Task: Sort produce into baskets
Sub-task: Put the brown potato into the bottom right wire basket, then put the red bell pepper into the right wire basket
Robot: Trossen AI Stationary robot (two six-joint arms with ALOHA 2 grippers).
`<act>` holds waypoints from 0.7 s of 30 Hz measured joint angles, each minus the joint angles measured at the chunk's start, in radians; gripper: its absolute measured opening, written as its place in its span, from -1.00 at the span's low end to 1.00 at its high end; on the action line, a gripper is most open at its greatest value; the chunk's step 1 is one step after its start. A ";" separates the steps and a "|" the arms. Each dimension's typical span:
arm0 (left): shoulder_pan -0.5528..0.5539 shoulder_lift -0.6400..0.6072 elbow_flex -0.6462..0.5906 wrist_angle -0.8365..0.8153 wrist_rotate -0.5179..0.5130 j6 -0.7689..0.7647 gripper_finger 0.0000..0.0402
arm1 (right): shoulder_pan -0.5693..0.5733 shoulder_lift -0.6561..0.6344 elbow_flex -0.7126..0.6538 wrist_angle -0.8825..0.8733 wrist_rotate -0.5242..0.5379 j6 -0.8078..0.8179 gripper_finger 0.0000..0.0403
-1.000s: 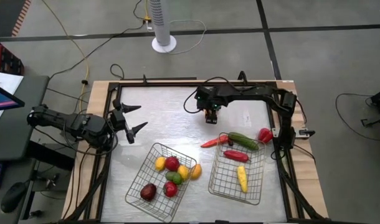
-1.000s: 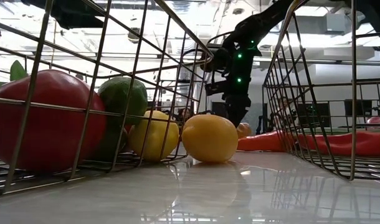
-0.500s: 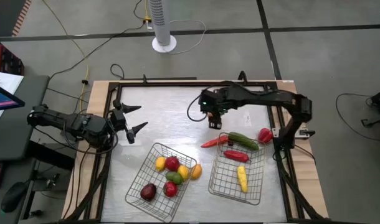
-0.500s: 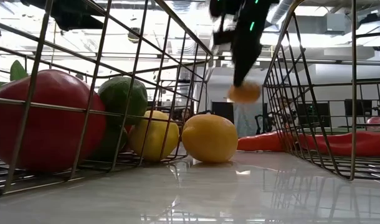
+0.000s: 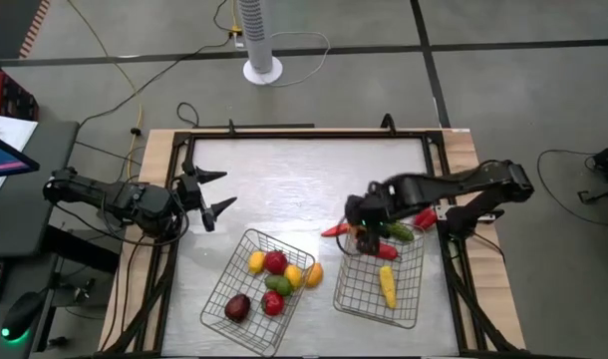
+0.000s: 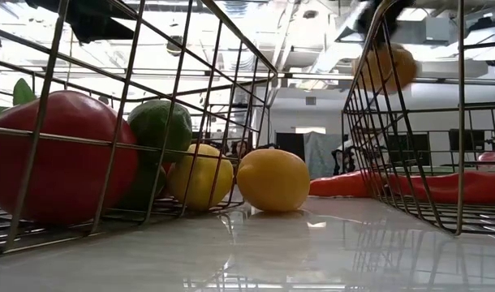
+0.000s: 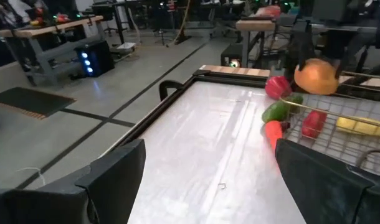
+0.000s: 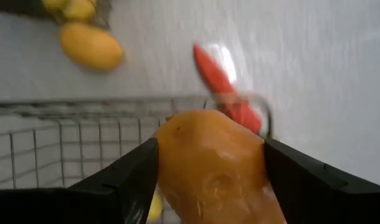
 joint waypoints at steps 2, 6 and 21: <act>0.000 0.000 0.000 -0.001 0.019 -0.001 0.72 | 0.037 -0.005 -0.029 -0.034 0.013 0.075 0.55; 0.000 0.000 0.000 -0.016 0.025 -0.002 0.72 | 0.087 -0.003 -0.072 -0.073 0.015 0.176 0.73; 0.000 0.000 0.000 -0.023 0.023 -0.005 0.72 | 0.017 -0.227 -0.199 -0.201 0.222 0.281 0.80</act>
